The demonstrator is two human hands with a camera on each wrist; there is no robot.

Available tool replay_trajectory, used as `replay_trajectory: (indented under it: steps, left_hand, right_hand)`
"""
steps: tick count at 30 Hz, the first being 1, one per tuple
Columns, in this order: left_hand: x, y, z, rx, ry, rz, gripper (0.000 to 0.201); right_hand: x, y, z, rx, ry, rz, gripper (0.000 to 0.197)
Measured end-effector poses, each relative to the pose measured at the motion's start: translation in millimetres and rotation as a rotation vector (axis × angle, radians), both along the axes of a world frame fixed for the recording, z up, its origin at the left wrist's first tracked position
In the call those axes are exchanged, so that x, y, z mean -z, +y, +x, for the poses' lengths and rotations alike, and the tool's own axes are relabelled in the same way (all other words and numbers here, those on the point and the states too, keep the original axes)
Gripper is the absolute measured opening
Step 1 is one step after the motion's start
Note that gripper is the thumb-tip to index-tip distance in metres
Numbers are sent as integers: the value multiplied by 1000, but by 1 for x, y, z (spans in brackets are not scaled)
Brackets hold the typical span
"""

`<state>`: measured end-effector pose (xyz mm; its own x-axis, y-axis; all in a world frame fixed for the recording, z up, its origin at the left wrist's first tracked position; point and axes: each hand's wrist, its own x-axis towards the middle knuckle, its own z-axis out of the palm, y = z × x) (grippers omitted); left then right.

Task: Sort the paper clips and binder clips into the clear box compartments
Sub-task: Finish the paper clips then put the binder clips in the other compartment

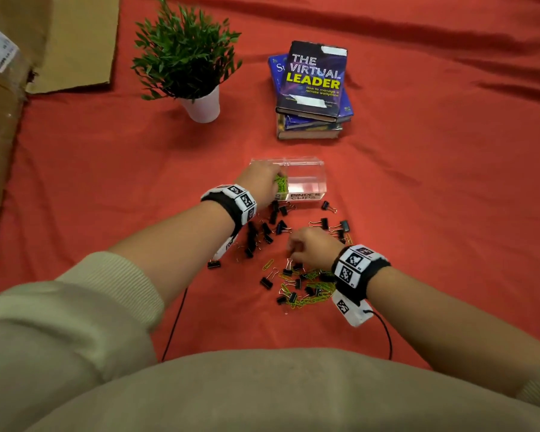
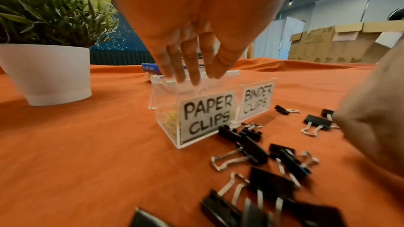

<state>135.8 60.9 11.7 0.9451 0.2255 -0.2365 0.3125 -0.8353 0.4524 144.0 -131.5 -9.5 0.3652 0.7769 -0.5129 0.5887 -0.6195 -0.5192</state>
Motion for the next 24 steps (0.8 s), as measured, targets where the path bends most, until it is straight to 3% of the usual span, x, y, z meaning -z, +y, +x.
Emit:
replay_trajectory:
  steps: [4,10,14,18,24]
  left_hand:
    - [1,-21,-37,30,-113,92,14]
    - [30,-50,-99,152,221,91,14]
    - [41,-58,-114,131,227,154,29]
    - [44,-63,-117,109,240,159,27]
    - [44,-67,-117,62,283,140,28]
  right_hand:
    - [10,-4,-10,-90,-46,-15,19]
    - [11,-7,7,135,-46,28,20]
    - [12,-10,19,246,-123,76,18]
    - [11,-13,14,173,-190,9,10]
    - [9,-16,-12,13,-401,-217,33]
